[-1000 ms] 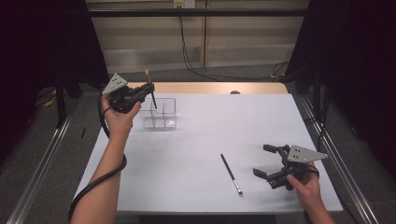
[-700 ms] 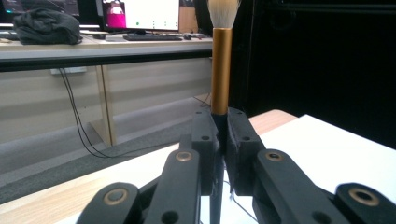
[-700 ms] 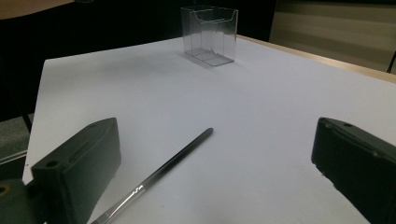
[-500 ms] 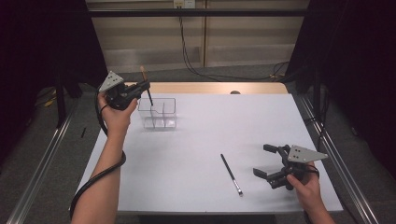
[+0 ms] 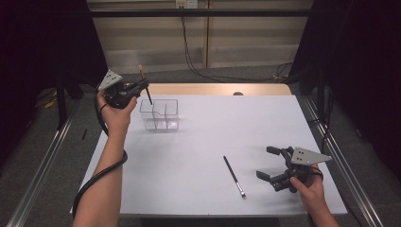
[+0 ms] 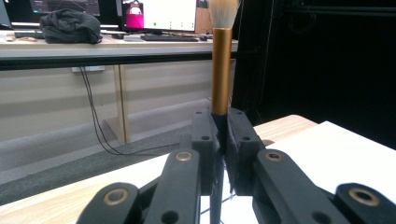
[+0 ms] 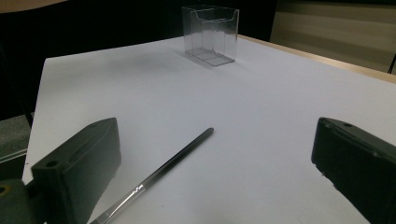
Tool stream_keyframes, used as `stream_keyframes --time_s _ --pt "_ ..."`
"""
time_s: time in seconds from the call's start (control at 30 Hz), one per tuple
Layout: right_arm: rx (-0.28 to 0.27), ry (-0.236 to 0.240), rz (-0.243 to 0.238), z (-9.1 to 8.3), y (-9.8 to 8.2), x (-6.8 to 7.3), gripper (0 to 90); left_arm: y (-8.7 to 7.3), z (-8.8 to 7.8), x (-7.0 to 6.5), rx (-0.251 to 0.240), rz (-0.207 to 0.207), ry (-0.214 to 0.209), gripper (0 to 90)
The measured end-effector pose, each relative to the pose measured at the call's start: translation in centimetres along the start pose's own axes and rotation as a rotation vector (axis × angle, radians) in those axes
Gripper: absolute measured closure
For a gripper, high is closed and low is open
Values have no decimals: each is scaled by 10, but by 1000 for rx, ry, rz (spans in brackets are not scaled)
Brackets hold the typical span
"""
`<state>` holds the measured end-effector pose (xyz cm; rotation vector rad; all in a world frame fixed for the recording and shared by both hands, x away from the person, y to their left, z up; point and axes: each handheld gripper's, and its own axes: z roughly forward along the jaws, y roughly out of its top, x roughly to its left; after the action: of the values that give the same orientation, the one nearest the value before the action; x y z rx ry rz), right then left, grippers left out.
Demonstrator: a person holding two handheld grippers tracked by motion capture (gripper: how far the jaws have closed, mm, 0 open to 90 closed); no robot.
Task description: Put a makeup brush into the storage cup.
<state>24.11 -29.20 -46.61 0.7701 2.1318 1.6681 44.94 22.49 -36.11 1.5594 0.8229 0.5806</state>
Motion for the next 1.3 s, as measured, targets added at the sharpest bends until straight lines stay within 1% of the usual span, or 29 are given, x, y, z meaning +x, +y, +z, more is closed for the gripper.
stream_keyframes --time_s 0.1,0.13,0.27,0.57,0.73,1.07,1.13,1.23,1.3 --pt "0 1 1 0 0 0 9 -1 -1 2 0 -2 10 833" --pt "0 0 1 0 0 0 9 -2 -1 3 2 -10 14 833" --pt "4 0 -4 0 0 0 9 -5 -2 5 8 -7 24 833" --pt "9 3 -6 2 0 1 9 -13 -1 4 20 -12 21 833" --pt "7 1 -6 1 0 0 9 -19 -1 2 36 -7 19 833" --pt "7 5 -7 1 0 1 9 -29 -1 2 45 -26 18 833" --pt "8 5 -6 1 0 1 9 -31 0 2 51 -21 18 832" --pt "8 4 -6 2 0 1 9 -32 0 1 56 -26 14 832" --pt "9 5 -7 2 0 1 9 -33 0 1 59 -20 14 832"
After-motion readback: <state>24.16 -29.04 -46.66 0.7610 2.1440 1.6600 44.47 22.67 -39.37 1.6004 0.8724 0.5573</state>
